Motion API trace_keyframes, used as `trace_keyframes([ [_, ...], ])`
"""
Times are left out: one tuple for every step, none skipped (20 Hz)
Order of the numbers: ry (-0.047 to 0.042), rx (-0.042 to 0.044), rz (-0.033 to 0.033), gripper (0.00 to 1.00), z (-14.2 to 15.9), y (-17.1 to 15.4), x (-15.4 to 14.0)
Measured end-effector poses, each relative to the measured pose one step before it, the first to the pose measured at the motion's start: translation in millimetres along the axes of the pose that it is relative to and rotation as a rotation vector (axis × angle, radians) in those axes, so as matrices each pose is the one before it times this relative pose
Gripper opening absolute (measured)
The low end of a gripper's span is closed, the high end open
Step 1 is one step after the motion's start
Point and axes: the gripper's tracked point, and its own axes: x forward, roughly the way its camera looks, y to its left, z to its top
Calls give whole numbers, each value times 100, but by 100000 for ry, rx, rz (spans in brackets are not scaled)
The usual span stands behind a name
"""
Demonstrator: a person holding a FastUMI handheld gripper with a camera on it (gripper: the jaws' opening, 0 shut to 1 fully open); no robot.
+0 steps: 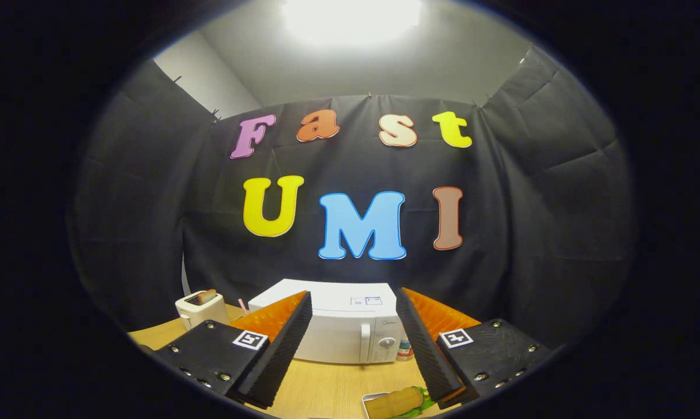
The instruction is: Open the microwave, put the food inside, and close the microwave door.
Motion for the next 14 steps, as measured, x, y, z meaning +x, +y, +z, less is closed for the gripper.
trace_keyframes([
  [-288, -395, 66, 92, 8, 181, 345],
  [-442, -457, -87, 92, 73, 238, 478],
  [-469, -682, -193, 92, -129, 114, 439],
  [-674, -775, -239, 92, -133, 132, 578],
  [-57, -676, -507, 92, -460, 79, 637],
  [-130, -577, -515, 92, -386, 74, 578],
  [109, -481, -458, 92, -512, 91, 863],
  [116, 99, 136, 92, -603, 63, 715],
  [384, 358, 273, 92, -785, 322, 956],
  [651, 384, 395, 92, -889, 67, 881],
  [315, 413, 217, 92, -878, 67, 948],
  [263, 199, -683, 92, -855, -268, 962],
  [175, -252, -1013, 92, -855, -314, 905],
  [479, -251, -883, 92, -866, -284, 819],
])
